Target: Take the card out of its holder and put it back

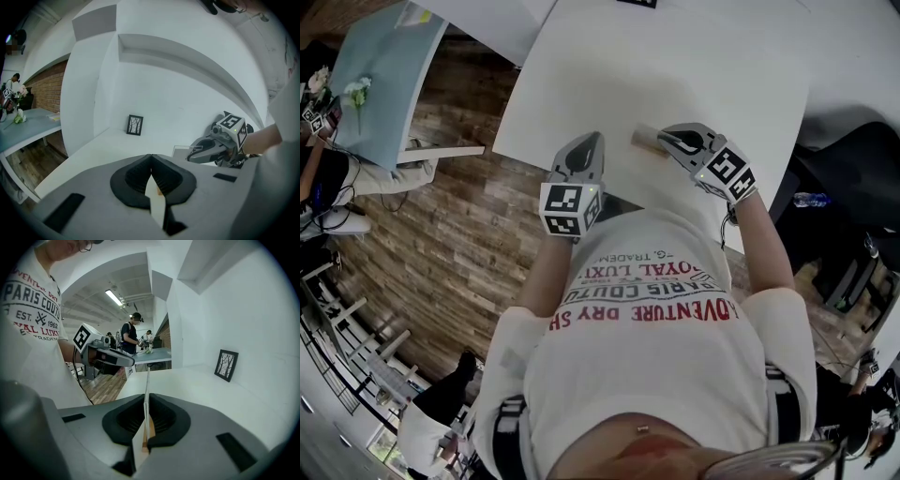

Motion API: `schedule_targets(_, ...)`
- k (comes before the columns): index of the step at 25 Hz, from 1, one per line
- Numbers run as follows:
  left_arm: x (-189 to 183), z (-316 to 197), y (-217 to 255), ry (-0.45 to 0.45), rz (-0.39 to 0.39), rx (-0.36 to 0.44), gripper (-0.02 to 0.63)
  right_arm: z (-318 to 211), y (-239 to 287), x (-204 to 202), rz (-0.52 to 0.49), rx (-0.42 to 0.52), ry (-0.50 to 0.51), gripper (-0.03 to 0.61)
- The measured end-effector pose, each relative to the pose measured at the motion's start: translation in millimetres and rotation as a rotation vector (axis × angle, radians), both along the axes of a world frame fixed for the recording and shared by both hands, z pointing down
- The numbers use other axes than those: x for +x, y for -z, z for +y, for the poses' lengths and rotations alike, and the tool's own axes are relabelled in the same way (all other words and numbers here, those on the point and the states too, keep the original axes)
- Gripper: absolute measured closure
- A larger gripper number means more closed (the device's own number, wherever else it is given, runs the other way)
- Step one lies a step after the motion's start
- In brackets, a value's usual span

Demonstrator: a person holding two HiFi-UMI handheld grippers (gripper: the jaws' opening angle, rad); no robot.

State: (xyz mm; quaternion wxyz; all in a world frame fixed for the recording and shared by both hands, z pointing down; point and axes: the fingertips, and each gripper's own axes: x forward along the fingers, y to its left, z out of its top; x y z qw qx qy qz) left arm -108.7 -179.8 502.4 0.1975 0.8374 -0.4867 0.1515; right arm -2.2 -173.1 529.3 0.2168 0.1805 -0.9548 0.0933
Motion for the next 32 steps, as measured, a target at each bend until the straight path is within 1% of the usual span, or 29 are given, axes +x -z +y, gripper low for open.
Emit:
schedule_targets(8, -4.1, 4.4, -5.7, 0.014, -0.017, -0.013, 0.589, -0.4, -18.6, 5.4, -0.051, -0.063, -0.001, 0.541)
schedule_targets(13, -4.4, 4.2, -7.1, 0.016, -0.024, -0.009, 0.589, -1.0, -32.0, 0.8, -0.027, -0.082, 0.017, 0.541)
schedule_targets(21, -4.2, 2.5, -5.5, 0.016, -0.016, -0.009, 0.589, -4.9, -34.7, 2.9, -0.046, -0.11, -0.002, 0.541)
schedule_targets(27, 0.0, 1.4, -5.4, 0.001, -0.016, -0.006, 0.589, -7.7, -37.6, 4.2, -0.066, -0.144, -0.037, 0.54)
schedule_targets(28, 1.2, 0.8, -5.2, -0.003, -0.017, -0.006, 0.589, -8.8, -37.8, 5.3, -0.067, -0.145, -0.046, 0.537)
schedule_targets(29, 2.2, 0.2, -4.8, -0.008, -0.017, -0.005, 0.589, -10.1, -37.4, 6.2, -0.071, -0.146, -0.057, 0.518)
schedule_targets(30, 2.8, -0.3, -4.5, -0.012, -0.017, -0.005, 0.589, -11.6, -36.0, 6.9, -0.08, -0.146, -0.069, 0.478)
schedule_targets(31, 3.0, -0.8, -4.2, -0.017, -0.017, -0.005, 0.589, -13.3, -32.9, 7.4, -0.094, -0.144, -0.083, 0.456)
schedule_targets(32, 3.1, -1.3, -4.1, -0.021, -0.017, -0.005, 0.589, -15.4, -27.8, 7.9, -0.113, -0.136, -0.098, 0.456)
